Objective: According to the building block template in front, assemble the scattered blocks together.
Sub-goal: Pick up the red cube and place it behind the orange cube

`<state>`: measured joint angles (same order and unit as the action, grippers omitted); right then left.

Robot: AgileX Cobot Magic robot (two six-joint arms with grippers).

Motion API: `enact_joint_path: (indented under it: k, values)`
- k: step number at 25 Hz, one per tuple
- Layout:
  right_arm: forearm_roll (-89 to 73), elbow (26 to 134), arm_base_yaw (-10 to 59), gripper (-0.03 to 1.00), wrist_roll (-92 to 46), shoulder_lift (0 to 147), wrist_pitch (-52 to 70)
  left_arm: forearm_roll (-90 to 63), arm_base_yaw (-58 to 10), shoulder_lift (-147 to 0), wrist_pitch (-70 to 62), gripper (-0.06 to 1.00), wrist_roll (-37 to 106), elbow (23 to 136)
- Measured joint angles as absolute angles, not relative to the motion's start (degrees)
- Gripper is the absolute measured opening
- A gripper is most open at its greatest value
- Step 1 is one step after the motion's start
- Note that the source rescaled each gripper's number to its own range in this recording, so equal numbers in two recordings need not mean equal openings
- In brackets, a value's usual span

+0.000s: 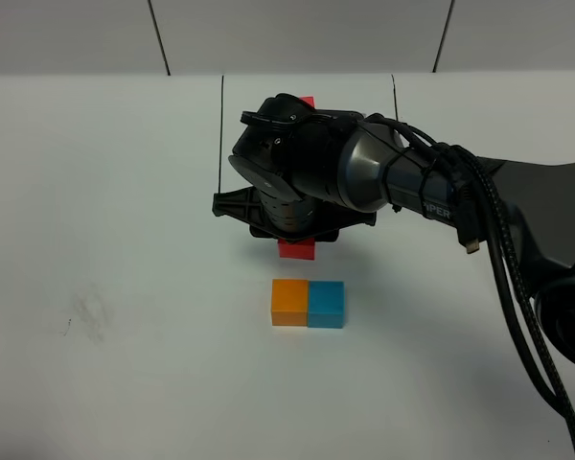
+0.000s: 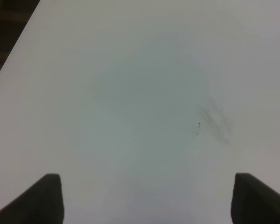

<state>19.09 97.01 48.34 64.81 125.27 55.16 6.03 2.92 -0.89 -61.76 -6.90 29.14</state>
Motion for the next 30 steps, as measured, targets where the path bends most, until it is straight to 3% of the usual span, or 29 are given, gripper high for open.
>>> enact_joint_path:
  k: [30]
  values:
    - [16.6, 97.2, 49.4, 0.44, 62.8, 130.8, 53.8, 6.0, 2.9, -0.9, -61.8, 0.83, -6.9, 29.1]
